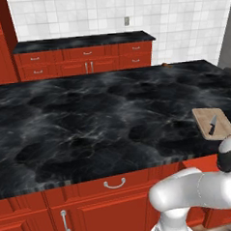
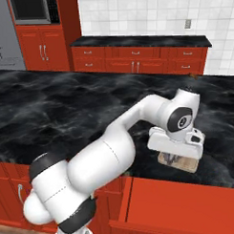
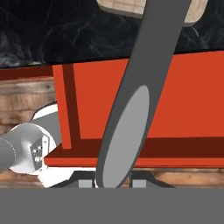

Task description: Open the drawer on the right and place the cutting tools on the cutting board.

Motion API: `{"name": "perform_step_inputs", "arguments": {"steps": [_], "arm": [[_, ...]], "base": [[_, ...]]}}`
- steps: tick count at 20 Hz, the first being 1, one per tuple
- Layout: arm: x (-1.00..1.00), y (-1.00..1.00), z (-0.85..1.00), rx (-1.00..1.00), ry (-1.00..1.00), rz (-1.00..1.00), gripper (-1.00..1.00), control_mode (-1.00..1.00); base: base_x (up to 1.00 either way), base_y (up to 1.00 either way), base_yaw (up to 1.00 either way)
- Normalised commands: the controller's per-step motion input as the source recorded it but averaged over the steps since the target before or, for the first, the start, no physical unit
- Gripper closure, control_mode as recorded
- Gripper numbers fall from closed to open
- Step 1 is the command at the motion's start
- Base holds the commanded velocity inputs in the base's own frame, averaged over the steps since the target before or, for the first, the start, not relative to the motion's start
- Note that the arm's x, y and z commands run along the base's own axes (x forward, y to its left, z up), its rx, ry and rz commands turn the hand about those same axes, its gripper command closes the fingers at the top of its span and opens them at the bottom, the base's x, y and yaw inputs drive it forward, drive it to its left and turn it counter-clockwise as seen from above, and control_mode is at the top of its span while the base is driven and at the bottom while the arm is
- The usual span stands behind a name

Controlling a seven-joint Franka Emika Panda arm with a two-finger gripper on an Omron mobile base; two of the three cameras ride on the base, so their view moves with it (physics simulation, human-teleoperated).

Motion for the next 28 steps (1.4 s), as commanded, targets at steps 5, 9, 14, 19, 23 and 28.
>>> {"name": "perform_step_inputs", "arguments": {"steps": [5,9,14,19,23,28], "arm": [[1.00,0.00,-0.11,0.00,0.00,0.00,1.00,-1.00],[1.00,-0.01,-0.46,0.00,0.03,0.00,1.00,-1.00],[0.69,-0.19,-0.20,0.00,0.00,0.00,1.00,-1.00],[0.28,-0.43,-0.03,0.00,0.00,0.00,1.00,-1.00],[0.29,-0.36,-0.17,0.00,0.00,0.00,1.00,-1.00],[0.06,-0.10,-0.21,0.03,0.00,0.01,1.00,-1.00]], "base": [[0.00,0.00,0.00],[0.00,0.00,0.00],[0.00,0.00,0.00],[0.00,0.00,0.00],[0.00,0.00,0.00],[0.00,0.00,0.00]]}}
